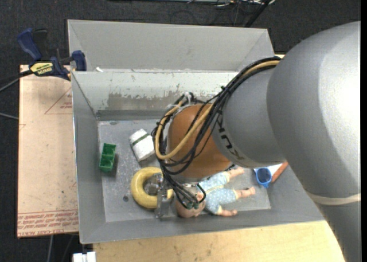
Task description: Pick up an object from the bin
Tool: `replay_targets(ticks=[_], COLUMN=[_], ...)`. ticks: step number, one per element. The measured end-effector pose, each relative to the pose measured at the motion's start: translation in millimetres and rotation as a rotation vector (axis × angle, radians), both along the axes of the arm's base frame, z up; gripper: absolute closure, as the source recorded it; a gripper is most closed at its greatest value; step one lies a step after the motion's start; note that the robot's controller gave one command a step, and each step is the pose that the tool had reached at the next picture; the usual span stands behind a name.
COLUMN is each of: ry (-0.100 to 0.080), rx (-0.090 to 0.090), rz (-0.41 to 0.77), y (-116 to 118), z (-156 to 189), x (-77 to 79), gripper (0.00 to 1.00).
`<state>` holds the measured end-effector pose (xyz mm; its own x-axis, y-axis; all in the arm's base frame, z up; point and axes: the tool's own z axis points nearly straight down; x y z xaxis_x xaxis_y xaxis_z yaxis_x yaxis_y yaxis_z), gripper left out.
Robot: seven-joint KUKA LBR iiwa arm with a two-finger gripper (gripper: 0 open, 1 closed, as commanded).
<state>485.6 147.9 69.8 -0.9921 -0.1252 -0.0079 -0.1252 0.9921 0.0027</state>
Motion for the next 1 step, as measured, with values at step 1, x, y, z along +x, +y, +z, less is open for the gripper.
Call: replay_targets(ticks=[1], ry=[0.000], rx=[0.000], rz=[0.000], y=[0.0], z=[0.0], x=[0.0], gripper=[1.00])
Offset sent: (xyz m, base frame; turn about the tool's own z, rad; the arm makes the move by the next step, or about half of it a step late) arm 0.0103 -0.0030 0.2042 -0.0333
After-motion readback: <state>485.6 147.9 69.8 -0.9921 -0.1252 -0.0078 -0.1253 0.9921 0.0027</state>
